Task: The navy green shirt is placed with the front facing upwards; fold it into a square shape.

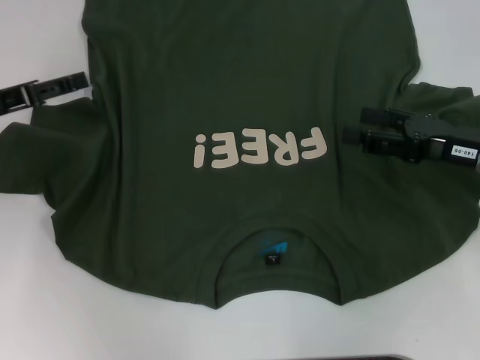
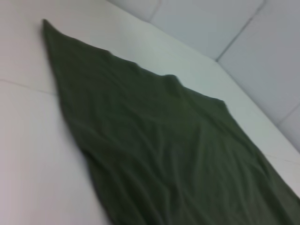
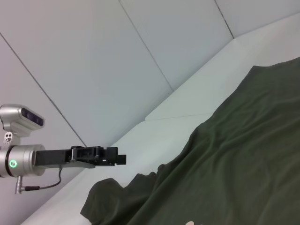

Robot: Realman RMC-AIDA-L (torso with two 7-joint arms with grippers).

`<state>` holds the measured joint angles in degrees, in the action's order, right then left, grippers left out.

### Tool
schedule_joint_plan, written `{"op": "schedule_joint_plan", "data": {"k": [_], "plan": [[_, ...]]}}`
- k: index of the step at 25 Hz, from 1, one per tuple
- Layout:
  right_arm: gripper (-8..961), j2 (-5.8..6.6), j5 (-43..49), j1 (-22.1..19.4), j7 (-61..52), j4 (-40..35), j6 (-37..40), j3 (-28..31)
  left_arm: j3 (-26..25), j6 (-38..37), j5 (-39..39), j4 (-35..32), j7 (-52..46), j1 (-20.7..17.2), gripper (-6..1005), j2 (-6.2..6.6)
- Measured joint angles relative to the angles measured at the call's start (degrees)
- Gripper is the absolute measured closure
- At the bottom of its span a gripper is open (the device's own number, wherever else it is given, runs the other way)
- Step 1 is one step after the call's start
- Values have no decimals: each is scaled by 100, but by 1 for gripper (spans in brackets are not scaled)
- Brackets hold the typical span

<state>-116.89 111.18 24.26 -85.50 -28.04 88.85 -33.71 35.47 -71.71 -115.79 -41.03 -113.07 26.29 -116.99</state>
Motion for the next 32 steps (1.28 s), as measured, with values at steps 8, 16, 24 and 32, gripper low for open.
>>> {"op": "schedule_joint_plan", "data": {"k": [8, 16, 24, 32], "plan": [[38, -6, 0, -9, 5, 0, -2, 6, -282, 277, -491, -343, -275, -117, 128, 13], [38, -16, 0, -10, 6, 0, -7, 71, -533, 310, -764, -392, -251, -210, 128, 31], [38, -3, 0, -18, 1, 0, -9, 114, -553, 300, -1020, -399, -279, -278, 127, 23], [38, 0, 0, -17, -1, 0, -8, 123, -677, 33, -1218, -523, -278, -360, 128, 28]]}}
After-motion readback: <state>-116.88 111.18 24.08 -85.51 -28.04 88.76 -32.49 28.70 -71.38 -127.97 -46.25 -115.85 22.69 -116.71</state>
